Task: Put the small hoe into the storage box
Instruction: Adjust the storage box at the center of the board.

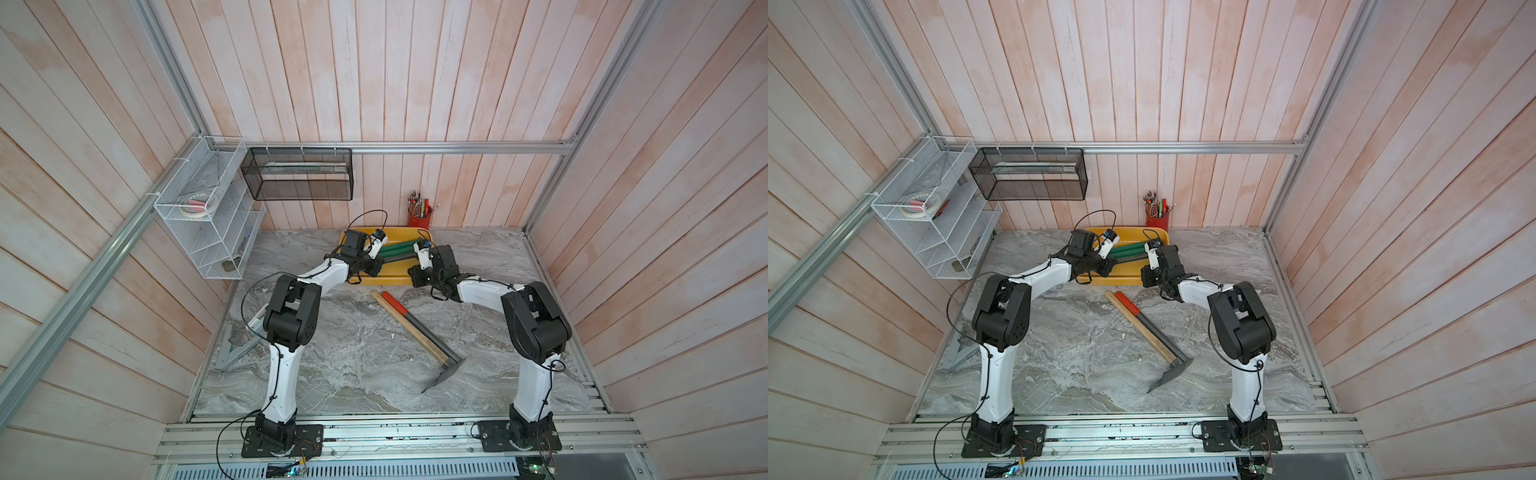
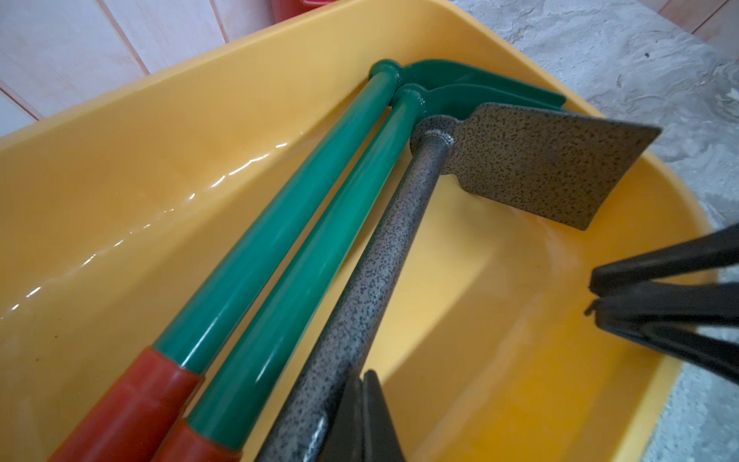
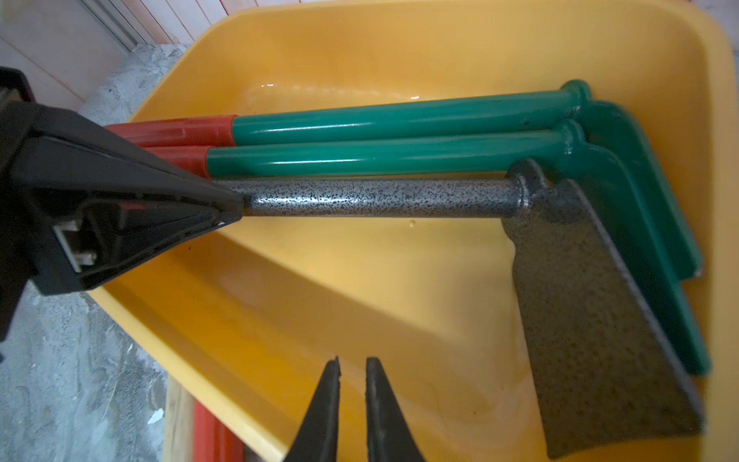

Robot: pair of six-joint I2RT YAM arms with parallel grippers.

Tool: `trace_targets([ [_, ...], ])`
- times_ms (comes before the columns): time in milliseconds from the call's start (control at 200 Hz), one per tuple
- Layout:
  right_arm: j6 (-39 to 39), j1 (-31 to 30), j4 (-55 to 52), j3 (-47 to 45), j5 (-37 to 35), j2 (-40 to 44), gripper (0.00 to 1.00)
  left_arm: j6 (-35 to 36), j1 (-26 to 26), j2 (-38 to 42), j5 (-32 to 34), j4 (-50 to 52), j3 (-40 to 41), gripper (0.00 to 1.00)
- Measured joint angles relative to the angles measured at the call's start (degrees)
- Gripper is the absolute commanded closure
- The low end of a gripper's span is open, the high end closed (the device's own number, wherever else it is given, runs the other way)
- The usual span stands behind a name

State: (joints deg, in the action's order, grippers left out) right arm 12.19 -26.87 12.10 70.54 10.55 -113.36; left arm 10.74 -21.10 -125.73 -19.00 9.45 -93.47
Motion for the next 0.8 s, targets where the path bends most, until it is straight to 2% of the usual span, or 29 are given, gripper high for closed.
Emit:
trace_targets([
  [410,-0.3,0.0,0.3,0.2,0.0,-0.5,0.84,0.0,-1.4,-0.1,2.1,-0.2,2.0,1.0],
  [665,-0.3,0.0,0.5,0.3,0.0,-0.6,0.84,0.8,-1.6,-6.4,5.4,3.1,-7.0,1.0],
  [800,-0.5,0.0,0.7,0.2,0.0,-0.6,0.85,1.3,-1.8,-8.2,6.3,3.6,-8.9,1.0],
])
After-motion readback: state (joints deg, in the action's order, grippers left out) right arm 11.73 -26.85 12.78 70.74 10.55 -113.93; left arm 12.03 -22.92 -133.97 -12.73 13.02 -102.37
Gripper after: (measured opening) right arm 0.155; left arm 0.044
